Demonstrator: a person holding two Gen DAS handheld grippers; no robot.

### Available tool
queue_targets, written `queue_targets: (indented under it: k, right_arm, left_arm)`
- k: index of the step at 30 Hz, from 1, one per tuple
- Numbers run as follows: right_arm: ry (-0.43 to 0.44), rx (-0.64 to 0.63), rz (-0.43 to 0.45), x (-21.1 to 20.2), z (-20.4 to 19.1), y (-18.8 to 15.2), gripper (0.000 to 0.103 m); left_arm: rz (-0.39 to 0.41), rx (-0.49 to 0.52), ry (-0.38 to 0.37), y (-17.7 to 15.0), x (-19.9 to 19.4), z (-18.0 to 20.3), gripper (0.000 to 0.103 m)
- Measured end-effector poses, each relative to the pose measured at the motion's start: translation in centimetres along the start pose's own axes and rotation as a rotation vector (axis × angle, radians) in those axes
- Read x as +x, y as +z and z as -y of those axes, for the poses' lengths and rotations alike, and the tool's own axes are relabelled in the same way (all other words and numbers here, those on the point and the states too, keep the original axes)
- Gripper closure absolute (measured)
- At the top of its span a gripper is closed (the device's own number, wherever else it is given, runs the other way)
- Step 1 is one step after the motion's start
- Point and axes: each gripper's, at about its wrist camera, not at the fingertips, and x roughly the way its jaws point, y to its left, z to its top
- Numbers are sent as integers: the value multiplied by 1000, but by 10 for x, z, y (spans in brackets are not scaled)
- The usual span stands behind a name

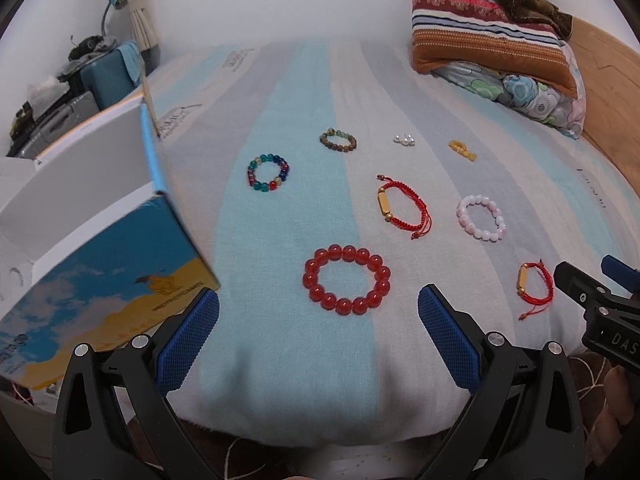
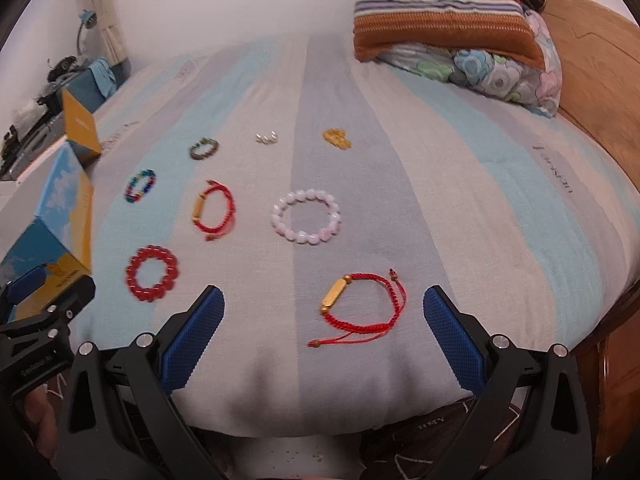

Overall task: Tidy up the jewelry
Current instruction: 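Grasp the red bead bracelet with the left tool while the right tool grasps the red cord bracelet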

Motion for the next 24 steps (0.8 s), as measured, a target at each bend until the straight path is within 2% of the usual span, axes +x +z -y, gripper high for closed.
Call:
queue_targets:
  k: [13,16,19,21,22,24]
  right_arm:
    - [5,-6,-188,83,21,-8,8]
    - [2,-15,-221,95,20,-10,12]
    - [3,-27,-231,100,18,-10,15]
    - [9,-34,-233,99,16,-11,23]
    - [12,-39,-234,98,15,-11,25]
    - [19,-44,-231,96,12,-12,37]
  left_arm:
    - [-119,54,3,7,93,23,6]
    - [-149,51,1,6,110,22,6]
    - [-145,32,-21,5,116,18,5]
    - [-142,29,-30,4,115,17,7]
    - [-139,35,-29,3,114,17,11]
    - [-141,39,-39,2,113,17,21]
